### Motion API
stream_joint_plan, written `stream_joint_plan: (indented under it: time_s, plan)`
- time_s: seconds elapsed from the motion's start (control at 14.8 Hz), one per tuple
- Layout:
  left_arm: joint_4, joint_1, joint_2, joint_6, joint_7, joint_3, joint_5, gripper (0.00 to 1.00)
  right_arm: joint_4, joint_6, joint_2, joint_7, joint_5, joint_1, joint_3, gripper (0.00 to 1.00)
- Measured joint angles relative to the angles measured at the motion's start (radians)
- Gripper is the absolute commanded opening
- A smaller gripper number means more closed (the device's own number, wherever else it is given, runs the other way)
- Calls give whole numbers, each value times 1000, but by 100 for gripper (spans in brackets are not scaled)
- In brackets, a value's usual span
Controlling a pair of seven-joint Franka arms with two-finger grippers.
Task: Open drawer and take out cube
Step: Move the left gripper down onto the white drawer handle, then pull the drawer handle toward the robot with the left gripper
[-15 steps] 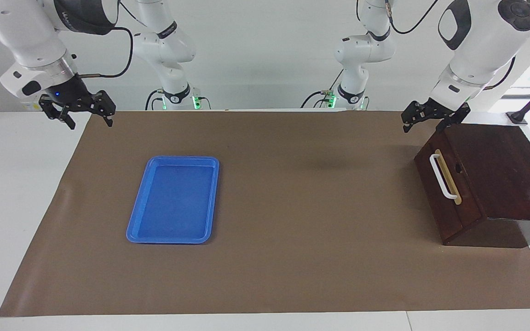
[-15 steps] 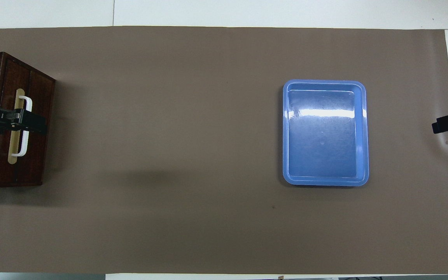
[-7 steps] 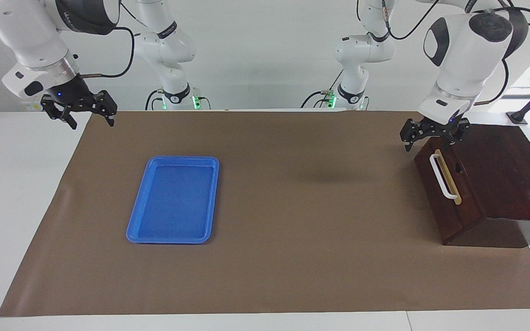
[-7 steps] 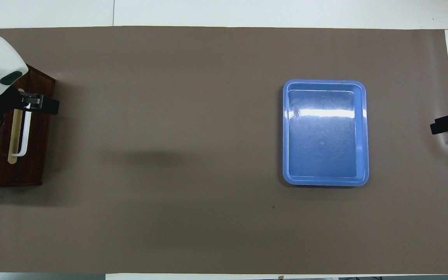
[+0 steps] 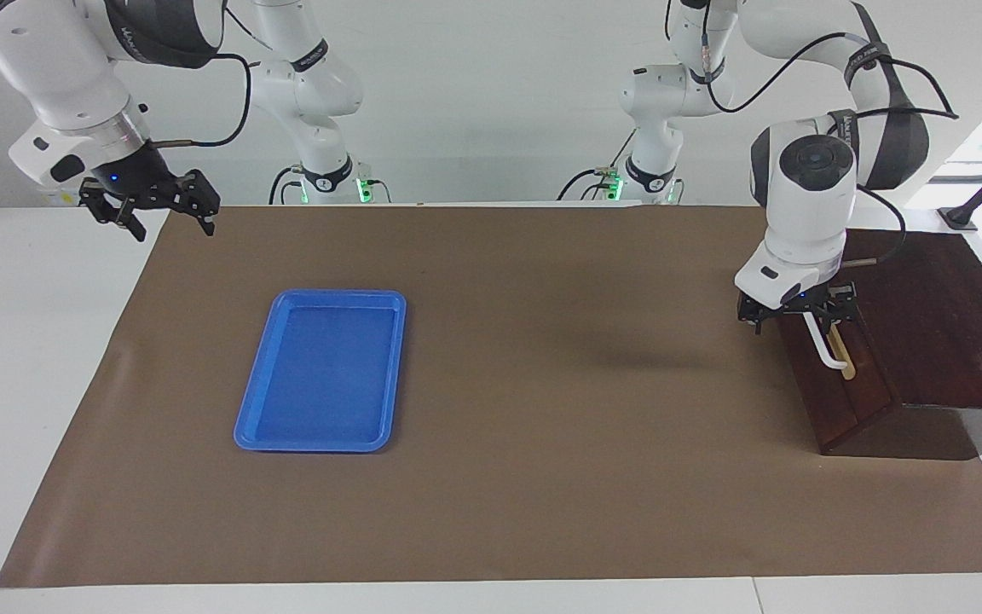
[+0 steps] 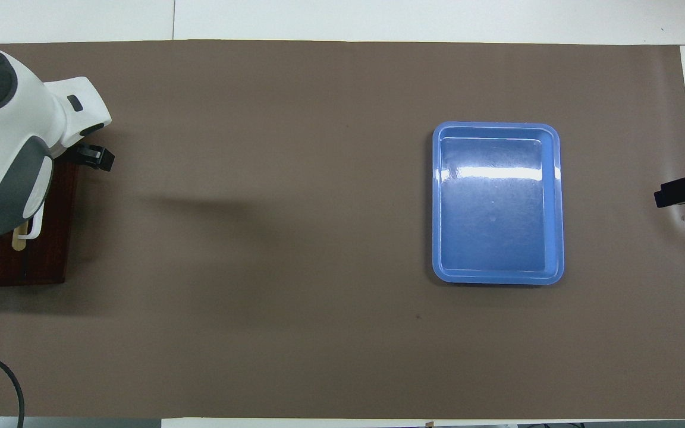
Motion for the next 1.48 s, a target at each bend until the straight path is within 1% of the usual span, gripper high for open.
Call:
stream_joint_plan:
  time_s: [0.2, 0.4, 0.67, 1.08, 1.48]
  plan:
    - [-31, 12, 24, 58, -17, 9, 122, 100, 0, 0, 0, 0, 0, 0, 0, 100]
    - [-44, 27, 39, 75, -50, 11, 196, 100, -1, 0, 0, 0, 0, 0, 0, 100]
    - [-77, 27, 60, 83, -141, 8, 220, 100, -1, 0, 0, 0, 0, 0, 0, 100]
    - [-126, 30, 61, 83, -198, 14, 252, 100, -1, 0, 0, 0, 0, 0, 0, 100]
    - [-169, 40, 48, 89, -208, 13, 267, 100, -1, 0, 0, 0, 0, 0, 0, 100]
